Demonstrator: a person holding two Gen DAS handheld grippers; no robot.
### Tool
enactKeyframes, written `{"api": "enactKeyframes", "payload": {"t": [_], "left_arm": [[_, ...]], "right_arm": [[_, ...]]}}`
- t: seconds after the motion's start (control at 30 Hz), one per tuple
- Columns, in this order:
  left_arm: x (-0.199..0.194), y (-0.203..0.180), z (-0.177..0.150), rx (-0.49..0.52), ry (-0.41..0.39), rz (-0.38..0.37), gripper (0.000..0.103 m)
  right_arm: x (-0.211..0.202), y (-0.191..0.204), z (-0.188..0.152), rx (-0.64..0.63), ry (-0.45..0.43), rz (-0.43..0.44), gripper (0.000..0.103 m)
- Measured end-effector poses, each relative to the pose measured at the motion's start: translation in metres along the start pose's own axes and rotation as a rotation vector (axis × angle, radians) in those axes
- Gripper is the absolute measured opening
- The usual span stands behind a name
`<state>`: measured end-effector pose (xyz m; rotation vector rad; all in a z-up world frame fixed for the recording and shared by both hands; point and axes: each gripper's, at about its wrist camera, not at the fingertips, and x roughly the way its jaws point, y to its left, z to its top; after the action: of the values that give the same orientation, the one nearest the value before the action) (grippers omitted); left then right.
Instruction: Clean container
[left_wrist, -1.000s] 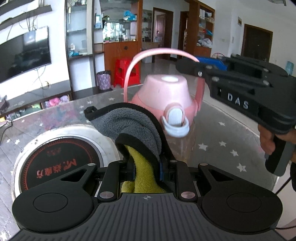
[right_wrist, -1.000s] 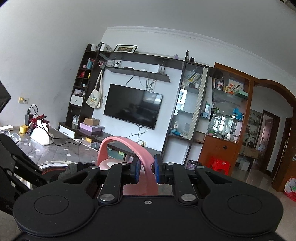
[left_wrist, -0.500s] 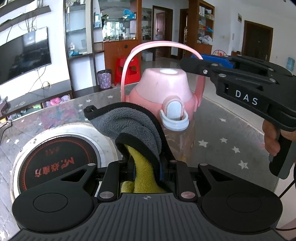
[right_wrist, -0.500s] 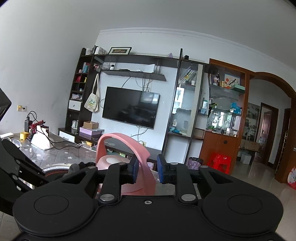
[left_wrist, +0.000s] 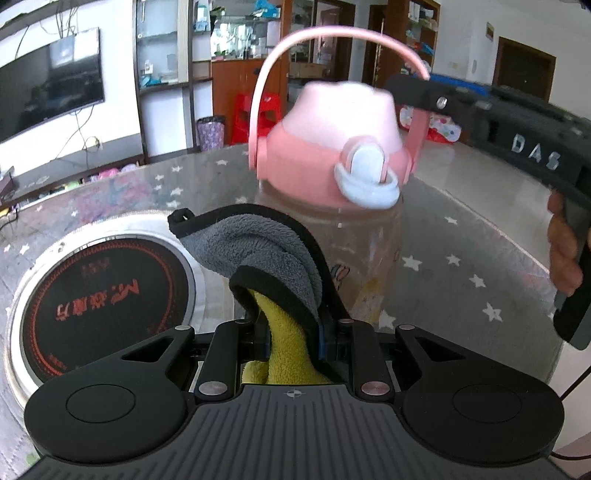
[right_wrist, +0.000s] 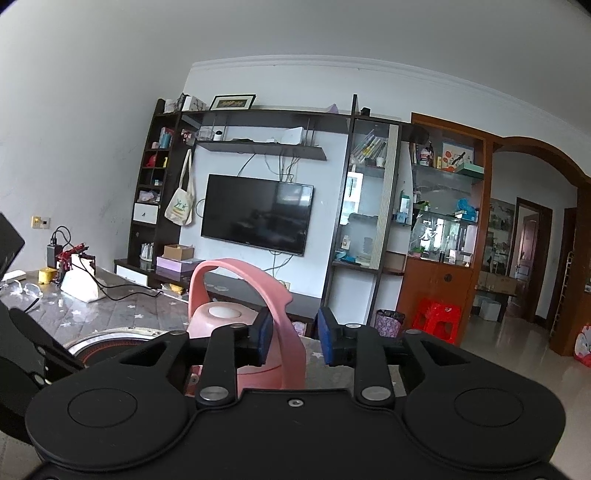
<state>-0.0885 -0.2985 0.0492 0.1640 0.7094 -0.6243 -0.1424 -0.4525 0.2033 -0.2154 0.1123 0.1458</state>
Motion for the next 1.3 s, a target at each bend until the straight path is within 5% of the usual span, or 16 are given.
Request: {"api": "enactKeyframes", "payload": {"t": [0.6, 1.3], "left_arm": [[0.022, 0.009, -0.017, -0.056, 0.082, -0.001, 0.021], [-0.015, 0.006, 0.019, 0.014, -0.041, 0.034, 0.021]], "right_arm": [[-0.003, -0.004, -0.007, 0.034, -0.003, -0.002, 0.029], [-0.007, -0.008, -0.015, 0.073, -0.008, -0.005, 0.029]]}}
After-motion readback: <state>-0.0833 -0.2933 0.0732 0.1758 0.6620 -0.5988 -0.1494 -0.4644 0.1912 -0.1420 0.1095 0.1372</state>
